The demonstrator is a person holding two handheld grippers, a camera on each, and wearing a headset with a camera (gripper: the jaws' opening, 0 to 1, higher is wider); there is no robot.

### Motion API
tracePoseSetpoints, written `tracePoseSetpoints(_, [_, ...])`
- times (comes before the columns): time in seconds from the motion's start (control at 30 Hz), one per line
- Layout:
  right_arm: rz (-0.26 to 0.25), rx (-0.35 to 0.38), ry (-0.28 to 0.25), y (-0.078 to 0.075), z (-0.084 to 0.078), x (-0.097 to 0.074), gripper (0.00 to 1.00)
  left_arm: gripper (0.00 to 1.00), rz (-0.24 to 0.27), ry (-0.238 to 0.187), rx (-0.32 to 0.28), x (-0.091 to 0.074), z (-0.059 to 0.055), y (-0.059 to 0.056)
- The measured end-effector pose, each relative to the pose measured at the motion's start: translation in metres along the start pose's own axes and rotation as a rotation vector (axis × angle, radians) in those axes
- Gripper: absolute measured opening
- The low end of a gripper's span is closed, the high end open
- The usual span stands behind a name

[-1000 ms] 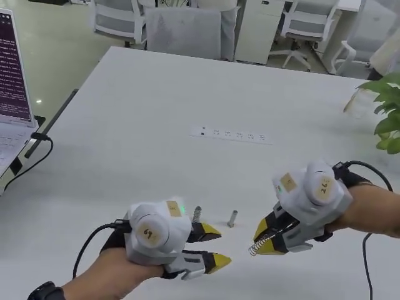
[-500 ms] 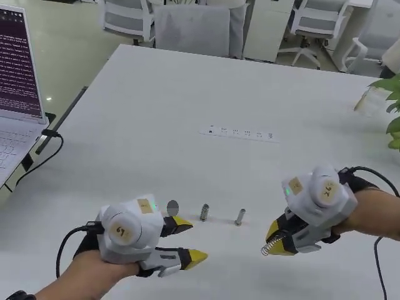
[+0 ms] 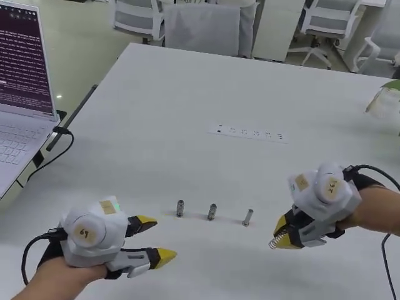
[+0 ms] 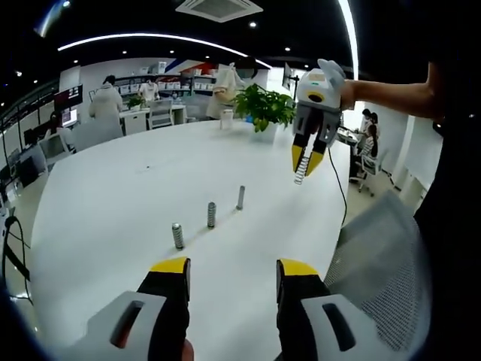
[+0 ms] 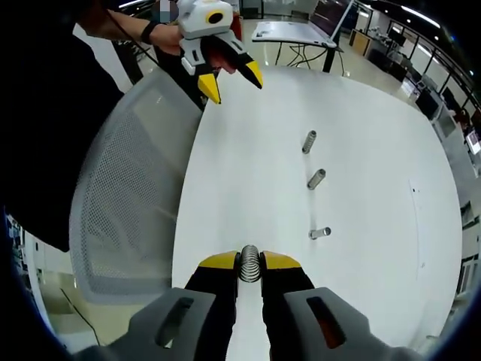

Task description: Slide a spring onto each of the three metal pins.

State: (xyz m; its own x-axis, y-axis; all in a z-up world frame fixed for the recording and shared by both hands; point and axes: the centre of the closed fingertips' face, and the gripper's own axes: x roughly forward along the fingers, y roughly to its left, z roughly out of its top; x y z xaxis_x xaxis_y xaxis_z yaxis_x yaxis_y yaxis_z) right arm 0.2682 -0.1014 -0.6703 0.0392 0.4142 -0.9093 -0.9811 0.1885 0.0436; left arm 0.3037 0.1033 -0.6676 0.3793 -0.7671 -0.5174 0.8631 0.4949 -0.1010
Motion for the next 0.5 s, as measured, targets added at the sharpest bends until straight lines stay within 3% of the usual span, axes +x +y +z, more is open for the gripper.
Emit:
tracePoseSetpoints(0.27, [-0.016,0.004,0.015,-0.019,-0.003,0.001,0.08,0.47,0.053,-0.003,-0.024,-0.017,-0.006,0.016])
tracePoseSetpoints(0.5, [-0.033,0.007,0.018,-0.034,0.000,0.001,0.08,0.55,0.068,-0.004,-0.055,-0.026,-0.013,0.020])
